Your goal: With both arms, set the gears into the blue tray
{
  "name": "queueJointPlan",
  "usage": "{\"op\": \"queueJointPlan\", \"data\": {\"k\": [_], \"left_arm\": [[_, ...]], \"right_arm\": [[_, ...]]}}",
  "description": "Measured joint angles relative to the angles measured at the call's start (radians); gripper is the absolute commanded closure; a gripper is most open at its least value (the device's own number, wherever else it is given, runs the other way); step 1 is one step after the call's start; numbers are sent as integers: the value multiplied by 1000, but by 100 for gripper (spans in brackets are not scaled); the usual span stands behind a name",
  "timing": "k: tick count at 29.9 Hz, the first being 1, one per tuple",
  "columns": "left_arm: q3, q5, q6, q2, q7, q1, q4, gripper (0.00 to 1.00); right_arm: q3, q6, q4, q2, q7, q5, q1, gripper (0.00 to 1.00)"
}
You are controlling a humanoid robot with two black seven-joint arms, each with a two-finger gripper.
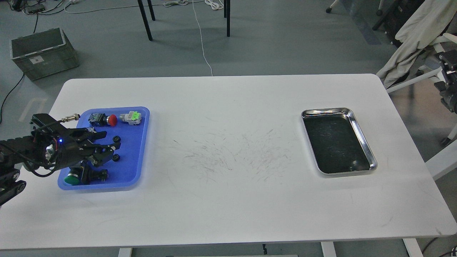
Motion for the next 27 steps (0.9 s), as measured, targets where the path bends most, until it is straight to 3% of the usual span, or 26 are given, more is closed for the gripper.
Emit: {"op": "queueJointPlan", "data": {"k": [13, 20, 27], "left_arm": [[-2, -386, -25, 23, 0, -114, 4, 25], [-9, -735, -55, 10, 0, -149, 12, 23], [-16, -974, -60, -75, 0, -192, 33, 22]], "right_arm": [[3, -2, 1, -19, -1, 0, 19, 4], [20, -6, 8, -30, -1, 3, 34, 4], [117, 5, 27, -49, 3, 5, 24, 4]]}}
